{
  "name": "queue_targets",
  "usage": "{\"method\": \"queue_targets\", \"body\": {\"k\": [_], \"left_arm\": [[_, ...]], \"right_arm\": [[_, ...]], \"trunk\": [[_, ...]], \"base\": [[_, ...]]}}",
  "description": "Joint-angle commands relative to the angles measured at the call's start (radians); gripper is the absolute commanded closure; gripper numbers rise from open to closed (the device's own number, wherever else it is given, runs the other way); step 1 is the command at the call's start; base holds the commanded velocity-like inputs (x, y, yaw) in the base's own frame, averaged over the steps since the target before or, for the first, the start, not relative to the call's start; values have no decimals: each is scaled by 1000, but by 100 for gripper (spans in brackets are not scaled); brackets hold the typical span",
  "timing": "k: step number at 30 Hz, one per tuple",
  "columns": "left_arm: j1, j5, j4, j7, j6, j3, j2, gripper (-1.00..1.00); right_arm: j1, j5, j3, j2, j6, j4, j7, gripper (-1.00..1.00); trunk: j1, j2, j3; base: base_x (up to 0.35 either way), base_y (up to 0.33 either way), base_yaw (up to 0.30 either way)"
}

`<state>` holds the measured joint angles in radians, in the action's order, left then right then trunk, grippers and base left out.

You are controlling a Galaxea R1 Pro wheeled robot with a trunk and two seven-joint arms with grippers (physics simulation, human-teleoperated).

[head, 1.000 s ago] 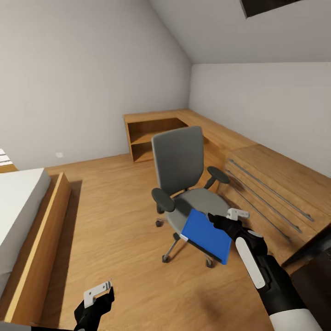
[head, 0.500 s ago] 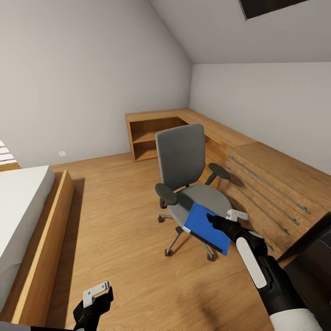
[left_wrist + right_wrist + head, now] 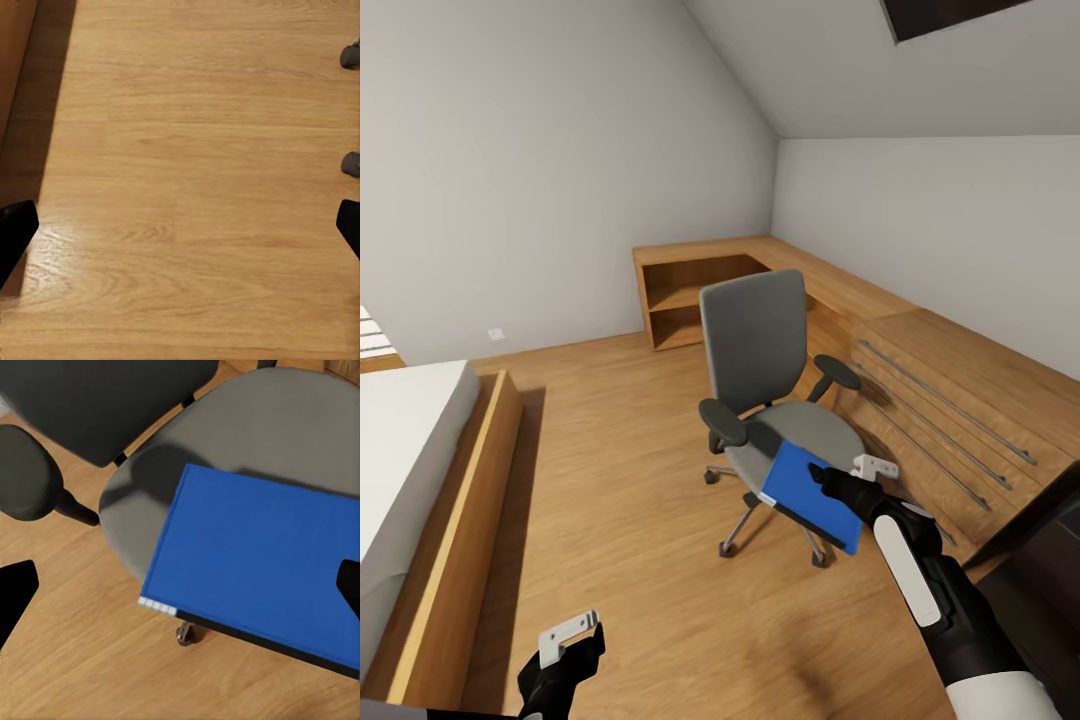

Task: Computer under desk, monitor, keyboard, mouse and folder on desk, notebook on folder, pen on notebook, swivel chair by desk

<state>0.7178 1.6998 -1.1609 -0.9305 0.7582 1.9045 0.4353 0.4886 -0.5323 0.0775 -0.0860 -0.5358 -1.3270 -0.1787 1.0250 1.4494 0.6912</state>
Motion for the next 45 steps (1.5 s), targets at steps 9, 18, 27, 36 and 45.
{"method": "queue_targets", "body": {"k": [9,18,27,36,45], "left_arm": [[2,0,1,-2,1,3,0,-100],[2,0,3,-2,1,4,-2,-100],[2,0,3,-2,1,4,-1,-100],[2,-1,3,-2,1,4,-1,-100],[2,-6,3,-2,3,2,-1,-100]], "right_arm": [[0,-11,1,-3,-2,-1,-10,-100],[1,-11,1,-3,-1,-1,-10,-100],[1,-11,1,-3,-1,-1,-10,-100],[0,-11,1,-3,-1,-1,-10,-100],[1,-21,0,-3,-1,0,-10,-100]], "trunk": [[0,1,-2],[0,1,-7],[0,1,-13],[0,1,-17],[11,22,-8]], "base": [[0,205,-138],[0,173,-255],[0,24,-269],[0,2,-253],[0,0,-57]]}}
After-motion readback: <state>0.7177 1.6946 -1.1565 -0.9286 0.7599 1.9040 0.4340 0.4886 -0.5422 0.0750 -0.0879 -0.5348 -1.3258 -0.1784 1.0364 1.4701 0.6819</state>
